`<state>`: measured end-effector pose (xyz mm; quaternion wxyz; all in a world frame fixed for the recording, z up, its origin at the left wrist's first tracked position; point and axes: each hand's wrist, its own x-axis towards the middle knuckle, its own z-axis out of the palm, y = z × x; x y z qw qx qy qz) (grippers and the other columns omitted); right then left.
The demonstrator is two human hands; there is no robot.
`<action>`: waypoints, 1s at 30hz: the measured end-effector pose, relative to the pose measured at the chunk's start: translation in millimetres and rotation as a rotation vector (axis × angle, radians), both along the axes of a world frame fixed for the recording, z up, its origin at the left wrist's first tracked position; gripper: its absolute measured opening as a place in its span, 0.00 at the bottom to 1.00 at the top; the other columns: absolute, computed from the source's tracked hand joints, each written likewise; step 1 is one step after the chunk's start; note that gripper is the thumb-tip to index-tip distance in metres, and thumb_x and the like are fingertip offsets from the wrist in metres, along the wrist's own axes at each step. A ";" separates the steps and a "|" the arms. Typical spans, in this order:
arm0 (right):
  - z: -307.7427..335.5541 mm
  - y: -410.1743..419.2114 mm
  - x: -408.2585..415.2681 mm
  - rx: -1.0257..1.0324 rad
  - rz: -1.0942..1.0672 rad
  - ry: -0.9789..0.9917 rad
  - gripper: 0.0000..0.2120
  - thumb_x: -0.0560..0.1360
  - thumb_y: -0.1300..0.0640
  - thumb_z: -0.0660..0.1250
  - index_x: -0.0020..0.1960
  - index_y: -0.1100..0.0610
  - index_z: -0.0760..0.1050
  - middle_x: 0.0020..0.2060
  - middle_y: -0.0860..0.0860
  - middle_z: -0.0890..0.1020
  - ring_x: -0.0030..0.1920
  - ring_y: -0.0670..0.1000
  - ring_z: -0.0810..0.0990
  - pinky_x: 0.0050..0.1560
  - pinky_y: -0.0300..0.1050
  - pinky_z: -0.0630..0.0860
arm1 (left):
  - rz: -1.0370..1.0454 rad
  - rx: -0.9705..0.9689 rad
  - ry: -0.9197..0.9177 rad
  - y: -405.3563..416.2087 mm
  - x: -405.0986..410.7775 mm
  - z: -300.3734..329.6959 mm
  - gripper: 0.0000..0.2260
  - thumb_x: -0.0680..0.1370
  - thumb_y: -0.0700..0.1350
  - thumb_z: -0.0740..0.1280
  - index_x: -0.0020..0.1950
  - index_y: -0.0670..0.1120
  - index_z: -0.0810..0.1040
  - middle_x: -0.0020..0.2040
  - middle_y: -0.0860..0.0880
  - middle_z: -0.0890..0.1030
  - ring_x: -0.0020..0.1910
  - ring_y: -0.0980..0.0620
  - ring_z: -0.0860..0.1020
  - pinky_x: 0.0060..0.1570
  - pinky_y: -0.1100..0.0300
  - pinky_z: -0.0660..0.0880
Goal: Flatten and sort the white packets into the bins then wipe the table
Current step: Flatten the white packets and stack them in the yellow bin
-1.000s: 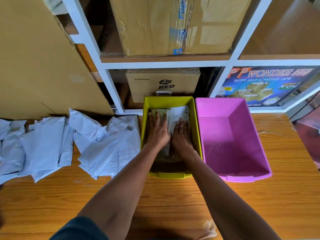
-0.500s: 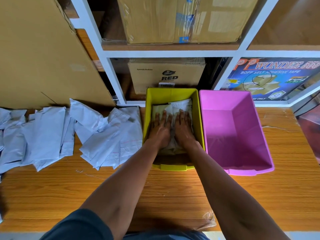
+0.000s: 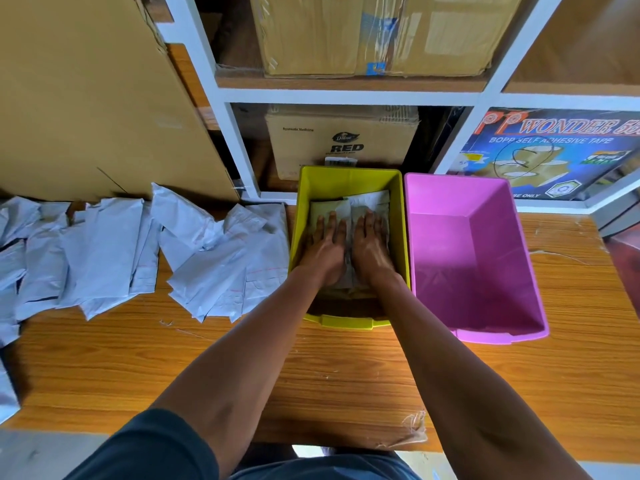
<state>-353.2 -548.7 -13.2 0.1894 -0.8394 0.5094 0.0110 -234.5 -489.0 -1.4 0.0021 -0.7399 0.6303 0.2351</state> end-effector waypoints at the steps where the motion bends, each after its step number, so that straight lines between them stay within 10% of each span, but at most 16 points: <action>1: 5.3 1.9 -0.1 -0.041 0.009 -0.020 0.35 0.85 0.64 0.57 0.80 0.72 0.37 0.81 0.70 0.42 0.82 0.69 0.40 0.81 0.61 0.36 | 0.006 -0.019 0.021 1.3 -0.8 5.5 0.39 0.84 0.42 0.62 0.85 0.45 0.36 0.85 0.44 0.33 0.84 0.40 0.34 0.83 0.40 0.45; 9: 60.0 23.4 15.9 -0.181 -0.118 -0.373 0.26 0.78 0.75 0.58 0.76 0.70 0.64 0.74 0.70 0.69 0.76 0.68 0.66 0.73 0.59 0.71 | 0.095 -0.576 0.195 20.0 15.7 66.8 0.23 0.81 0.35 0.64 0.77 0.42 0.71 0.73 0.41 0.72 0.72 0.41 0.72 0.71 0.45 0.72; 13: 84.7 44.8 38.4 -0.385 -0.126 -0.500 0.20 0.73 0.75 0.58 0.64 0.70 0.74 0.57 0.69 0.79 0.55 0.71 0.79 0.48 0.59 0.77 | 0.154 -0.674 0.216 43.5 50.4 86.6 0.20 0.80 0.34 0.63 0.72 0.41 0.75 0.68 0.40 0.74 0.69 0.40 0.73 0.65 0.44 0.75; 24: 92.9 163.6 179.1 -0.516 -0.054 -0.625 0.18 0.69 0.71 0.61 0.58 0.64 0.77 0.49 0.63 0.79 0.49 0.67 0.77 0.47 0.59 0.75 | 0.219 -0.547 0.110 177.2 203.2 66.3 0.21 0.81 0.38 0.63 0.74 0.47 0.73 0.71 0.45 0.72 0.72 0.44 0.68 0.58 0.42 0.78; 30: 46.3 221.0 243.0 -0.267 -0.172 -0.414 0.18 0.78 0.55 0.70 0.63 0.64 0.73 0.57 0.63 0.77 0.55 0.68 0.77 0.47 0.59 0.76 | 0.220 -0.422 0.112 226.7 264.5 52.4 0.23 0.81 0.39 0.64 0.75 0.51 0.72 0.74 0.48 0.70 0.74 0.46 0.68 0.61 0.46 0.77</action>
